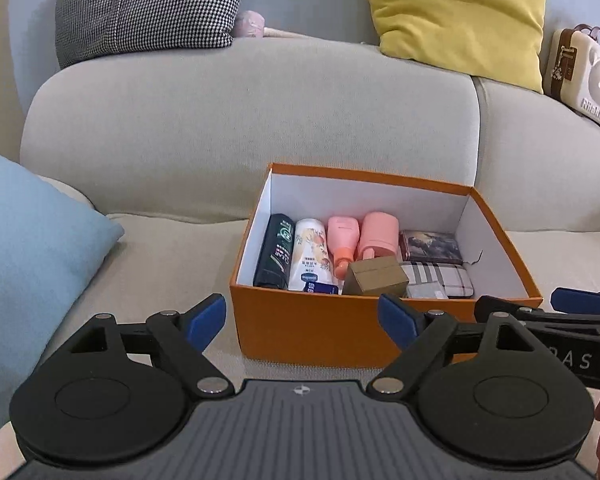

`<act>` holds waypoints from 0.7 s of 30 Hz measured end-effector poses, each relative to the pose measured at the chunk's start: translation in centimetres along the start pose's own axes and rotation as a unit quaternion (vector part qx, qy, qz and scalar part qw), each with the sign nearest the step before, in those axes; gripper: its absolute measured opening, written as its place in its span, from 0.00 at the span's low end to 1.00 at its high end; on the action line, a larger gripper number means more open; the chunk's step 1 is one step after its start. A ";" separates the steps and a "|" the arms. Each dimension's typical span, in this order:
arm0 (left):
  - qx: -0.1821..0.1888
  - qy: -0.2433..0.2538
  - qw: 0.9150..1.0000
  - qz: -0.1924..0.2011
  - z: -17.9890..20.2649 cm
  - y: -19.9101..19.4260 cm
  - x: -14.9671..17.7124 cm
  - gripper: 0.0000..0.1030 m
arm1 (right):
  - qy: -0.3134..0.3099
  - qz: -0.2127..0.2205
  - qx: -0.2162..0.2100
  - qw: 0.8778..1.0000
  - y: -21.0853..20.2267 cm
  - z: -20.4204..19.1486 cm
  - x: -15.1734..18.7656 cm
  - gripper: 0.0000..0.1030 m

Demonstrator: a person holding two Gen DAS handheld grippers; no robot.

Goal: Organize rigid objects

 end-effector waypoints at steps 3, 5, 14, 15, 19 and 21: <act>-0.001 -0.001 1.000 0.006 -0.2 -0.1 -0.3 0.97 | 0.002 0.008 0.000 1.000 -0.3 0.1 -0.3 0.84; 0.001 -0.001 1.000 0.006 -0.2 -0.1 -0.3 0.97 | 0.003 0.008 0.001 1.000 -0.3 0.1 -0.3 0.84; 0.007 -0.001 1.000 0.009 -0.2 -0.4 -0.4 0.97 | 0.001 0.003 0.002 1.000 -0.4 -0.1 0.2 0.84; 0.007 -0.002 1.000 0.010 -0.2 -0.4 -0.4 0.97 | 0.001 0.003 0.002 1.000 -0.5 -0.1 0.2 0.84; 0.009 -0.001 1.000 0.011 0.0 -0.5 -0.3 0.97 | 0.003 0.002 0.002 1.000 -0.5 0.0 0.2 0.84; 0.011 0.001 1.000 0.014 0.1 -0.6 -0.4 0.97 | 0.004 0.000 0.001 1.000 -0.5 0.1 0.3 0.84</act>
Point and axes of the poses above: each gripper's, at about its wrist camera, not at the fingertips, and y roughly the way its jaws point, z to its right, x to its underside, the point moved 9 cm from there along y, roughly the way its jaws point, and after that the axes turned 1 degree about y, right-handed, at the moved point
